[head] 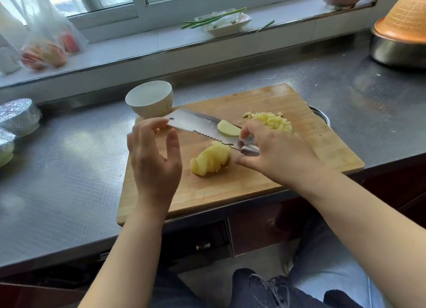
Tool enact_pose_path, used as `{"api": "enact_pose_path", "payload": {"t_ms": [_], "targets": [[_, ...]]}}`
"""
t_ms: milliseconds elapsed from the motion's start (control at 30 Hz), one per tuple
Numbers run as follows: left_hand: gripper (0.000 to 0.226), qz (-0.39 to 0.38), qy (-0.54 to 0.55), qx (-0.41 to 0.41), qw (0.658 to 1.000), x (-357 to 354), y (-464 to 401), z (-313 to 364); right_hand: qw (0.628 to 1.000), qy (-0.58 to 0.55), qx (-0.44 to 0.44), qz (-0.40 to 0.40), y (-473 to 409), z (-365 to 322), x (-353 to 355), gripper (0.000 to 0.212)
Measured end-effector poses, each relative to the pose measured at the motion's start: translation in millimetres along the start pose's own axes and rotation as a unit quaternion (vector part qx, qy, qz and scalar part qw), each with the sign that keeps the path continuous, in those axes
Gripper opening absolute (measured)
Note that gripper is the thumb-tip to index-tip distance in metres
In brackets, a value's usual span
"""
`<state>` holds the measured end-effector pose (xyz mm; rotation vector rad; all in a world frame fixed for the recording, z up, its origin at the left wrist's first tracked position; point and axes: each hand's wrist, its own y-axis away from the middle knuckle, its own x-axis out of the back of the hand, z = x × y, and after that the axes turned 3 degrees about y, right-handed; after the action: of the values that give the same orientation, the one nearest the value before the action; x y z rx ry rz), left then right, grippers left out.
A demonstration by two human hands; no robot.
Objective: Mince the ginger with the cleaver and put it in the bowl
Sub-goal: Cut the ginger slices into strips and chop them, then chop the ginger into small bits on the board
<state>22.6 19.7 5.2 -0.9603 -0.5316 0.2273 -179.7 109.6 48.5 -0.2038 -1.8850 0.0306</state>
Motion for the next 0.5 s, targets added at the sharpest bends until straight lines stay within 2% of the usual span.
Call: {"api": "enact_pose_path", "payload": {"t_ms": [67, 167, 267, 367, 433, 500], "targets": [[0.019, -0.027, -0.022, -0.02, 0.999, -0.3, -11.2, 2.9, 1.0, 0.02, 0.006, 0.016, 2.8, 4.0, -7.6, 0.046], [0.026, -0.177, -0.058, -0.053, 0.981, -1.5, -27.2, 11.2, 0.998, 0.046, 0.022, 0.045, 5.3, 8.9, -16.9, 0.047], [0.038, -0.333, -0.119, -0.078, 0.932, -10.1, -43.3, 25.1, 0.994, 0.06, 0.045, 0.081, 6.7, 13.9, -23.3, 0.046], [0.05, -0.445, -0.119, -0.102, 0.882, -26.1, -58.6, 32.1, 0.988, 0.069, 0.081, 0.108, 7.2, 18.8, -29.0, 0.045], [0.047, -0.489, -0.12, -0.12, 0.856, -35.6, -67.2, 32.0, 0.987, 0.081, 0.092, 0.106, 7.5, 21.3, -29.8, 0.045], [0.036, -0.502, -0.137, -0.169, 0.837, -43.6, -70.5, 28.2, 0.986, 0.089, 0.094, 0.103, 7.5, 23.8, -28.2, 0.045]]}}
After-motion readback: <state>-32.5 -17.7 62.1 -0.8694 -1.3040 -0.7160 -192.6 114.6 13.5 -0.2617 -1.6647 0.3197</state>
